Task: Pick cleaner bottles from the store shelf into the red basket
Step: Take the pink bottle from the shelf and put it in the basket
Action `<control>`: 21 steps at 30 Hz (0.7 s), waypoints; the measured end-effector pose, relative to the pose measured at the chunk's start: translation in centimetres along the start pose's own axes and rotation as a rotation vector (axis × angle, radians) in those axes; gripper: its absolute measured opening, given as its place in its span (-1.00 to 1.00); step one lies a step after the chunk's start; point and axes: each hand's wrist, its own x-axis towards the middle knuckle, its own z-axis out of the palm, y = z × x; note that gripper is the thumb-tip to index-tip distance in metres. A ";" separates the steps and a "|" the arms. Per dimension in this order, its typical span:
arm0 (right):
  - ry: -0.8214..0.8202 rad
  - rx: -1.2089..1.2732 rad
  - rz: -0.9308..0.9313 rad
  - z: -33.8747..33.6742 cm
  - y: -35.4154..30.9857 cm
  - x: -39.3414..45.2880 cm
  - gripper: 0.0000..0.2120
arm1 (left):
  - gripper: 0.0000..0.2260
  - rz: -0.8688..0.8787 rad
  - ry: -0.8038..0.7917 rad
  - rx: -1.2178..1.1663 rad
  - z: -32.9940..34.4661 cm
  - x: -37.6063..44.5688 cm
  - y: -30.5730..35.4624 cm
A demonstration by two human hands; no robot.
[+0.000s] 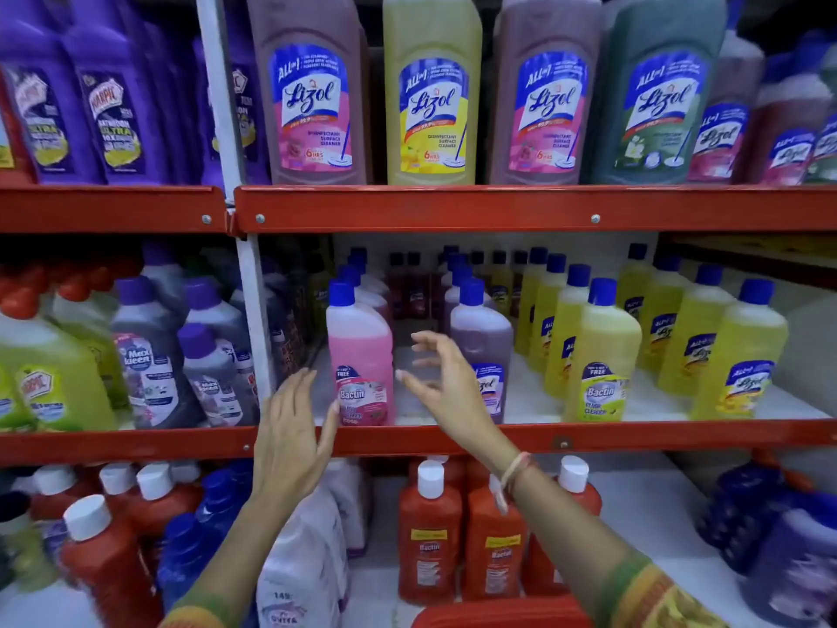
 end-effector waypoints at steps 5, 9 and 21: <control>-0.179 0.058 0.210 4.0 0.8 1.7 -0.29 | -0.39 0.018 -0.155 0.062 2.4 -1.0 -2.9; -0.176 0.088 0.304 6.5 2.5 2.4 -0.30 | -0.43 0.116 -0.222 0.164 3.6 -1.8 -4.0; 0.334 -0.352 -0.071 6.3 -0.6 0.2 -0.38 | -0.40 0.166 -0.256 0.189 3.6 -1.9 -4.8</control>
